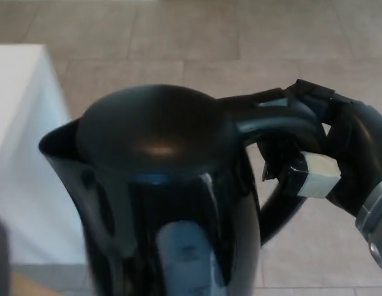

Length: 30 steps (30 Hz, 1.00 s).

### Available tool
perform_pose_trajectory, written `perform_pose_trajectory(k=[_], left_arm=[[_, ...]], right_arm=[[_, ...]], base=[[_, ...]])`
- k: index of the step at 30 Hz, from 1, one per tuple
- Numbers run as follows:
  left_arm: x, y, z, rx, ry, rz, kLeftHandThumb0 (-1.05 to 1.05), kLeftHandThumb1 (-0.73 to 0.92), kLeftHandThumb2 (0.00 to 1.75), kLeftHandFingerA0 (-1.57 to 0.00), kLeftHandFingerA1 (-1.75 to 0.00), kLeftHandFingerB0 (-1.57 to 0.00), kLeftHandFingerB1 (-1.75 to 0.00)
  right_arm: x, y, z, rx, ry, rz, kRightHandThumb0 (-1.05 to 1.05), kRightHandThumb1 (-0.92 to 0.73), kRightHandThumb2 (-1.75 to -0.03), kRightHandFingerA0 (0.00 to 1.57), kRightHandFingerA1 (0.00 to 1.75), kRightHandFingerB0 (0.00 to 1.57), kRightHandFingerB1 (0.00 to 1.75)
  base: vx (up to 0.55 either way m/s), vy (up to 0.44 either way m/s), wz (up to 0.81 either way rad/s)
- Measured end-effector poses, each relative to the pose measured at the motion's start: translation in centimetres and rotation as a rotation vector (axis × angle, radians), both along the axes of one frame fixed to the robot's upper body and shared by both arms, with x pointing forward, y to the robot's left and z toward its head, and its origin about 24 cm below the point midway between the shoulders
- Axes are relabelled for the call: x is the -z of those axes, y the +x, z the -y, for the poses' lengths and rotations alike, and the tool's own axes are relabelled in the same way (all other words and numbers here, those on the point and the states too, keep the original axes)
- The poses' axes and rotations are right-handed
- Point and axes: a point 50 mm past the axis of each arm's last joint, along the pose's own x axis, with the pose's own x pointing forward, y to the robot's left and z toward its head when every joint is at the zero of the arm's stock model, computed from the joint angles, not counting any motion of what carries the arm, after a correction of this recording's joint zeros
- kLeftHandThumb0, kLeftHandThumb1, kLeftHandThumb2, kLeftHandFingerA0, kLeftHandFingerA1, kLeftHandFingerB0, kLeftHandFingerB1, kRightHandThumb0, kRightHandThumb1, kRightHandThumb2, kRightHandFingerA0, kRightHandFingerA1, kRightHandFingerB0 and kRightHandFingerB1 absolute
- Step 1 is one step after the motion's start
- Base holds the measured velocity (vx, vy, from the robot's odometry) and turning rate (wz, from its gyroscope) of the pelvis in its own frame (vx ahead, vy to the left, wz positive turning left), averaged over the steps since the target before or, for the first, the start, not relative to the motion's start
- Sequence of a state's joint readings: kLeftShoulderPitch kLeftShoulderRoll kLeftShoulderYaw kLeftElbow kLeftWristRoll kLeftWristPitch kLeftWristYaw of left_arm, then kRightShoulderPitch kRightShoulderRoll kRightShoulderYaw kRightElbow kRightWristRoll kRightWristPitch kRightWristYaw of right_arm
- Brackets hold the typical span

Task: Pick up a kettle on a counter using the right hand and walk towards another counter and put the kettle near the coffee maker

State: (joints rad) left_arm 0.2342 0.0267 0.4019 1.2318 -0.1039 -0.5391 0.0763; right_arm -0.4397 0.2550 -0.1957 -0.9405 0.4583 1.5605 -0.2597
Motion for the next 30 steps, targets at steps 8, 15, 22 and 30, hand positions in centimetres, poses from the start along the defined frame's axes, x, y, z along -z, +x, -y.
perform_pose_trajectory(k=[8, 15, 22, 30], left_arm=[[0.03, 0.85, 0.40, -0.002, -0.012, 0.032, -0.09, 0.44, 1.21, -1.57, -1.50, -1.32, -1.42], [0.08, 0.24, 0.49, -0.007, -0.014, 0.020, -0.08, 0.42, 1.21, -1.56, -1.51, -1.33, -1.44], [-0.26, 0.66, -0.19, -0.015, 0.004, 0.044, -0.07, 0.39, 1.22, -1.56, -1.50, -1.33, -1.42], [-0.30, 0.49, -0.39, -0.024, 0.007, 0.042, -0.07, 0.41, 1.22, -1.57, -1.48, -1.35, -1.42]], right_arm=[[0.09, 0.15, 0.38, 0.031, -0.003, -0.011, -0.21, -0.42, -1.34, 1.01, 1.75, 0.82, 1.50], [0.09, 0.14, 0.29, 0.028, -0.007, -0.011, -0.20, -0.43, -1.35, 1.01, 1.75, 0.84, 1.51], [0.06, 0.11, -0.02, 0.012, -0.014, -0.010, -0.24, -0.42, -1.36, 1.01, 1.75, 0.84, 1.50], [0.05, 0.11, -0.08, 0.009, -0.015, -0.009, -0.19, -0.37, -1.43, 1.01, 1.75, 0.87, 1.50]], base=[[-0.02, -0.207, -0.49], [0.10, 0.094, -0.74], [0.11, 0.200, -0.61], [0.03, 0.074, -0.74]])
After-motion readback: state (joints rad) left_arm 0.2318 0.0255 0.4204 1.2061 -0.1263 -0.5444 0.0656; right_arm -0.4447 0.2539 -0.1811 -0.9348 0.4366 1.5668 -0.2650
